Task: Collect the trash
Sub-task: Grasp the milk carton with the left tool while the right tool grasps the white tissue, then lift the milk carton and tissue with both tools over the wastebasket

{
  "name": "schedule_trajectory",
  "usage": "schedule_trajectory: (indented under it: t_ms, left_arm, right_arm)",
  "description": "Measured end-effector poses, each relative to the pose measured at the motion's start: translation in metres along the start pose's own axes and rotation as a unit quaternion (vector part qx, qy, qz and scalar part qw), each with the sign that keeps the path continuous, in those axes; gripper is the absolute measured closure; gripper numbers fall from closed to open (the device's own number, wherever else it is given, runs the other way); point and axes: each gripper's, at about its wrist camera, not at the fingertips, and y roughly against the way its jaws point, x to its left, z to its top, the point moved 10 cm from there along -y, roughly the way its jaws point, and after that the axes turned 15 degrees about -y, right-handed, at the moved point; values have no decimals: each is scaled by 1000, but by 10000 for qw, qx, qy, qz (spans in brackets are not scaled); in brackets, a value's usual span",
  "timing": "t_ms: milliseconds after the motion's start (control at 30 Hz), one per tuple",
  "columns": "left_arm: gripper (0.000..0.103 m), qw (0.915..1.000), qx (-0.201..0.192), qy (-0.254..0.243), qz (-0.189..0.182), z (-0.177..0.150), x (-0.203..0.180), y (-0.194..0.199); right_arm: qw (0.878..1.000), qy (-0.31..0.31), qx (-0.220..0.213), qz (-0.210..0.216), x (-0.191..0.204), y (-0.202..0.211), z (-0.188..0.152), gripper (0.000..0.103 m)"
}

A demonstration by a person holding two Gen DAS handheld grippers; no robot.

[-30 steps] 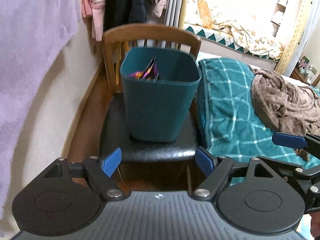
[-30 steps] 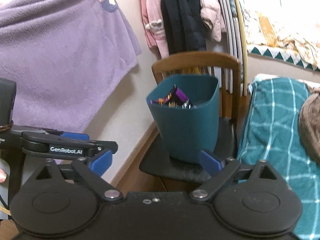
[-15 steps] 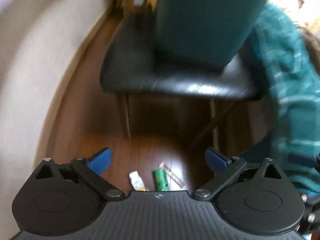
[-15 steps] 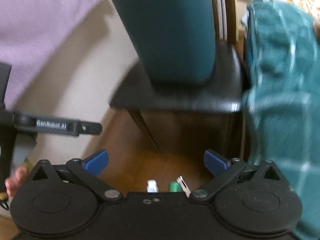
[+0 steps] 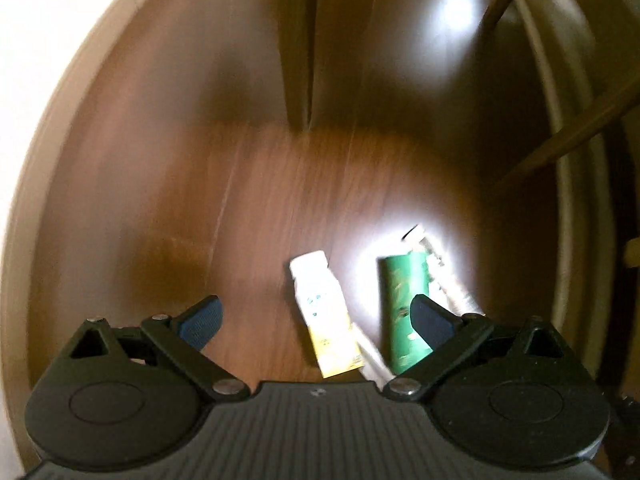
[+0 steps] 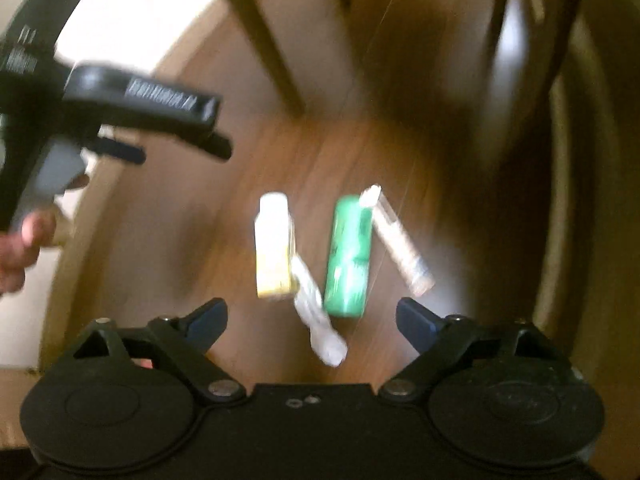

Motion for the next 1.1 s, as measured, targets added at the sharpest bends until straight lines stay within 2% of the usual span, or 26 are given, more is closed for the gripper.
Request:
schedule_trajectory:
  t_ms: [133, 300, 433, 567, 667, 700, 733, 800, 867, 900, 967, 1033, 1100]
  left_arm:
    - [2, 9992, 313, 225, -116, -10, 2, -57]
    - [2, 9975, 608, 333, -131, -19, -3, -111]
    - [2, 9965, 731, 389, -145, -20, -2, -140]
    - [5, 9948, 903, 428, -203, -27, -5, -158]
    - [16, 9938, 930, 484, -365, -30, -8, -162]
    - [25, 9935, 942, 483, -407, -30, -9, -163]
    - [29, 9933, 954, 489, -437, -31, -9, -164]
    - [46, 9924, 1000, 533, -481, -33, -8, -165]
    - [57, 9914, 1024, 591, -568, -35, -7, -164]
    - [57, 9912, 1045, 596, -558, -35, -4, -164]
    - [57, 9924, 1061, 478, -399, -37, 2, -161]
    - [57, 9921, 1035, 484, -520, -39, 4, -156]
    - [58, 9926, 1023, 456, -480, -42, 7, -146]
  right_arm:
    - [9987, 270, 428, -102, -4, -66, -29, 17]
    - [9964, 481, 678, -180, -8, -123, -45, 23]
    - [9959, 491, 708, -284, -14, -151, -44, 27]
    - [9945, 565, 784, -413, -14, -166, -49, 38]
    - [9929, 657, 845, -514, -13, -173, -55, 48]
    - [9922, 721, 852, -563, -13, -174, -57, 53]
    - [9914, 773, 869, -605, -14, -180, -56, 56]
    - [9902, 806, 946, -638, -13, -183, -59, 71]
    - [9894, 812, 1002, -669, -14, -184, -61, 76]
    - [9894, 822, 1000, -661, -13, -183, -62, 81]
    - [9895, 839, 1006, -609, -10, -179, -63, 83]
    - [9897, 811, 1040, -557, -7, -175, -64, 85]
    - [9904, 756, 1040, -500, -3, -166, -66, 86]
